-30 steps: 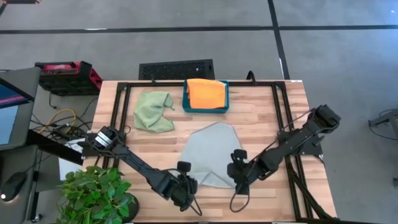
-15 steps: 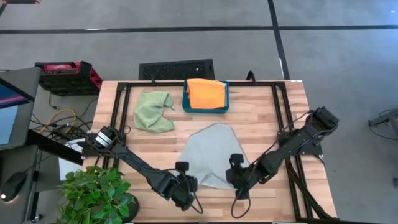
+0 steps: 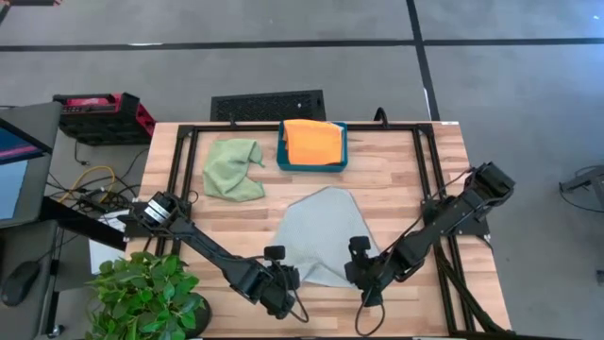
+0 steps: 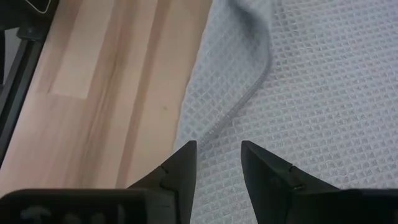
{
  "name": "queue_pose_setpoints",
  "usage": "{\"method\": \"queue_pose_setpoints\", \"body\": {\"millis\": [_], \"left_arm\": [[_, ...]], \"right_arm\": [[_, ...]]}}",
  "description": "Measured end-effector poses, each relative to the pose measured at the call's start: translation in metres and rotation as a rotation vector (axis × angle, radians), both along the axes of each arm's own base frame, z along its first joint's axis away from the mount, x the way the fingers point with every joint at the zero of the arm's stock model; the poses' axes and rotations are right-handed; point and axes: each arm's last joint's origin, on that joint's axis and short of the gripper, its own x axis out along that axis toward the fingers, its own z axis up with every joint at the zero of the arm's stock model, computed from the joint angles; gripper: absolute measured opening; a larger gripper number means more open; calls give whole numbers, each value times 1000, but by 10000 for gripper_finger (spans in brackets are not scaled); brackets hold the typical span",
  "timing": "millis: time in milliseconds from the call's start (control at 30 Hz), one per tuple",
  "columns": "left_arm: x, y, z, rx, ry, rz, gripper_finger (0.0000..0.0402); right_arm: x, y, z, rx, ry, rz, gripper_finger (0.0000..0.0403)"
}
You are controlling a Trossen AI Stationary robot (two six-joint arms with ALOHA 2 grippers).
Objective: Fold microfiber towels
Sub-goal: Fold the gray towel
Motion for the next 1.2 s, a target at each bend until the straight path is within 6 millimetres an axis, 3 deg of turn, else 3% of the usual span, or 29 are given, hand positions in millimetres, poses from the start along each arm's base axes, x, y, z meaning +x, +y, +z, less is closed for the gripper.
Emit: {"method": "queue_pose_setpoints", "body": {"millis": [267, 367, 633, 900, 1200], "left_arm": [[0, -1, 0, -39, 14, 7, 127], [1, -3, 1, -46, -4, -27, 142], [2, -17, 3, 24, -100, -123, 136], [5, -35, -36, 46, -53, -225, 123], [6, -38, -54, 145, -49, -252, 123]], "right_arm": [[-1, 0, 0, -3, 4, 1, 150], [-2, 0, -1, -13, 15, 4, 150], [-4, 2, -1, -25, 20, 25, 150], [-4, 2, -1, -26, 19, 25, 150], [-4, 1, -1, -27, 18, 24, 150]]}}
